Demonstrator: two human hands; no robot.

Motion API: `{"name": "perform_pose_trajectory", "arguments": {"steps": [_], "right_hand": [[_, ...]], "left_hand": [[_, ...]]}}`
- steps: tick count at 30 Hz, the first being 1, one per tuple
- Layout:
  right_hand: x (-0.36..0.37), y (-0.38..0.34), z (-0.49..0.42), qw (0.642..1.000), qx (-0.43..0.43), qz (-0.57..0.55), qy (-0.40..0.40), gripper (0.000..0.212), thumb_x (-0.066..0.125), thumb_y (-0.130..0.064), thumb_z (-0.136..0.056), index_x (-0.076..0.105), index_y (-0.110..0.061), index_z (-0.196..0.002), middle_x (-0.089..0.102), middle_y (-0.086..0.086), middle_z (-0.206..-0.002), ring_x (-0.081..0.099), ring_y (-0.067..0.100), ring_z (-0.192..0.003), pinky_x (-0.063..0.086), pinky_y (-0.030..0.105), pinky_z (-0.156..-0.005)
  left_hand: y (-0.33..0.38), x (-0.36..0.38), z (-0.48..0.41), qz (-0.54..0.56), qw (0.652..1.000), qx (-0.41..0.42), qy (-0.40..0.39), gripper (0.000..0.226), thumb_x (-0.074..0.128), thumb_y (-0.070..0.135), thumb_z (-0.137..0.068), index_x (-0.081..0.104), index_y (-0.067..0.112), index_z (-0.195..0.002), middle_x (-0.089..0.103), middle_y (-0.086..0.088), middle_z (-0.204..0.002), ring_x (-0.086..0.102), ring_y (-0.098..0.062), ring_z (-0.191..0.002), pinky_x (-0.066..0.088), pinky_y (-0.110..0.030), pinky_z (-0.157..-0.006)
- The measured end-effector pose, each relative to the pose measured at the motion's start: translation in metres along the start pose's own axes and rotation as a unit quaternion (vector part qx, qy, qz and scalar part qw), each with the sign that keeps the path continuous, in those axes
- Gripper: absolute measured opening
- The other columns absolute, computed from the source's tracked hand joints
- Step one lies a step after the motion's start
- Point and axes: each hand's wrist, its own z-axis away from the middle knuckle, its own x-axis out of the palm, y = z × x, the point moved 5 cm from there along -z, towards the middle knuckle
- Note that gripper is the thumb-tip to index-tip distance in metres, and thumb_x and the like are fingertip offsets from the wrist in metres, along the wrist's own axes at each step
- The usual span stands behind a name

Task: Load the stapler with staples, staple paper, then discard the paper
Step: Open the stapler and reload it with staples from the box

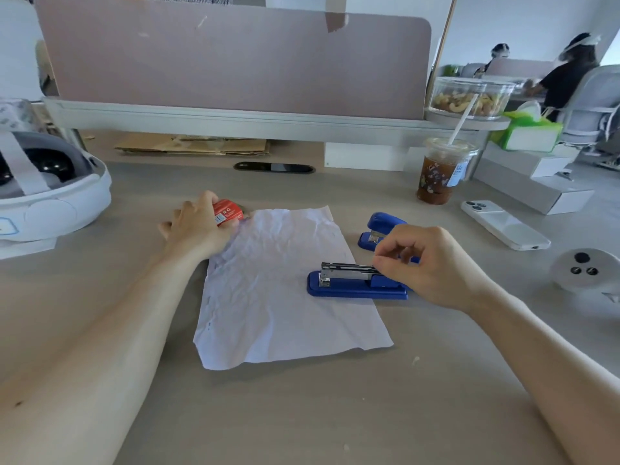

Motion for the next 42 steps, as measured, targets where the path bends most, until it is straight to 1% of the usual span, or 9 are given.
{"name": "perform_pose_trajectory", "arguments": {"steps": [5,9,15,17,21,24,31,38,42], "right_hand": [[0.018,-0.019,-0.013,0.999,-0.004,0.028,-0.018,0.011,0.072,-0.017,-0.083,0.07,-0.02,-0.072,0.063,-0.013,-0.067,0.057,0.001,-0.066,0.041,0.008,-0.061],[0.021,-0.038,-0.035,0.998,-0.014,0.041,0.04,0.013,0.068,-0.02,-0.084,0.072,-0.016,-0.073,0.064,-0.007,-0.065,0.055,0.008,-0.064,0.043,0.014,-0.059],[0.031,-0.047,-0.046,0.99,-0.029,0.043,0.129,0.009,0.067,-0.024,-0.085,0.075,-0.024,-0.088,0.057,-0.008,-0.063,0.053,0.011,-0.058,0.047,0.026,-0.061],[0.033,-0.041,-0.047,0.991,-0.018,0.062,0.118,0.012,0.067,-0.031,-0.086,0.076,-0.027,-0.093,0.053,-0.014,-0.064,0.053,0.007,-0.059,0.049,0.027,-0.06],[0.031,-0.031,-0.045,0.991,-0.002,0.068,0.116,0.008,0.069,-0.032,-0.084,0.075,-0.03,-0.087,0.058,-0.012,-0.066,0.055,0.007,-0.06,0.053,0.031,-0.062],[0.03,-0.026,-0.043,0.991,0.033,0.077,0.109,0.009,0.069,-0.033,-0.083,0.075,-0.026,-0.086,0.065,-0.011,-0.07,0.06,0.006,-0.061,0.056,0.032,-0.065],[0.032,-0.021,-0.039,0.992,0.074,0.026,0.096,0.013,0.071,-0.03,-0.083,0.077,-0.021,-0.091,0.072,-0.008,-0.075,0.065,0.001,-0.059,0.054,0.019,-0.064],[0.034,-0.015,-0.037,0.98,0.165,-0.07,0.087,0.01,0.076,-0.027,-0.079,0.072,-0.022,-0.085,0.074,-0.005,-0.068,0.069,0.006,-0.05,0.062,0.033,-0.06],[0.034,-0.013,-0.036,0.968,0.204,-0.11,0.095,0.011,0.077,-0.014,-0.074,0.07,-0.016,-0.083,0.075,0.001,-0.064,0.071,0.009,-0.052,0.063,0.037,-0.062]], "left_hand": [[0.008,-0.013,0.003,0.085,0.993,0.053,0.065,0.052,0.067,0.034,-0.087,0.041,0.026,-0.13,0.05,-0.011,-0.13,0.045,-0.033,-0.122,0.033,-0.048,-0.101],[0.04,-0.014,0.021,0.185,0.953,0.238,0.034,0.06,0.073,0.023,-0.083,0.041,0.026,-0.133,0.05,-0.004,-0.133,0.049,-0.023,-0.119,0.044,-0.038,-0.095],[0.07,-0.007,0.049,0.223,0.913,0.339,-0.046,0.064,0.076,0.031,-0.082,0.038,0.028,-0.134,0.05,0.006,-0.127,0.051,-0.012,-0.11,0.047,-0.026,-0.09],[0.075,-0.009,0.054,0.243,0.9,0.356,-0.061,0.065,0.071,0.044,-0.082,0.036,0.029,-0.135,0.05,0.01,-0.125,0.052,-0.005,-0.111,0.045,-0.013,-0.084],[0.082,-0.01,0.062,0.275,0.881,0.379,-0.071,0.064,0.067,0.05,-0.079,0.034,0.035,-0.131,0.049,0.021,-0.121,0.052,0.0,-0.11,0.045,-0.01,-0.082],[0.084,-0.009,0.065,0.283,0.875,0.386,-0.071,0.065,0.065,0.055,-0.079,0.038,0.028,-0.133,0.052,0.012,-0.121,0.055,-0.005,-0.109,0.047,-0.015,-0.082],[0.088,-0.008,0.07,0.294,0.87,0.388,-0.076,0.065,0.062,0.064,-0.076,0.037,0.036,-0.128,0.049,0.022,-0.121,0.056,-0.007,-0.109,0.051,-0.022,-0.084],[0.089,-0.003,0.07,0.295,0.875,0.374,-0.082,0.063,0.064,0.056,-0.078,0.039,0.032,-0.13,0.049,0.017,-0.12,0.055,-0.01,-0.11,0.054,-0.031,-0.086],[0.091,-0.002,0.071,0.287,0.873,0.385,-0.086,0.071,0.058,0.07,-0.076,0.039,0.031,-0.132,0.048,0.021,-0.122,0.054,-0.007,-0.11,0.052,-0.025,-0.083]]}}
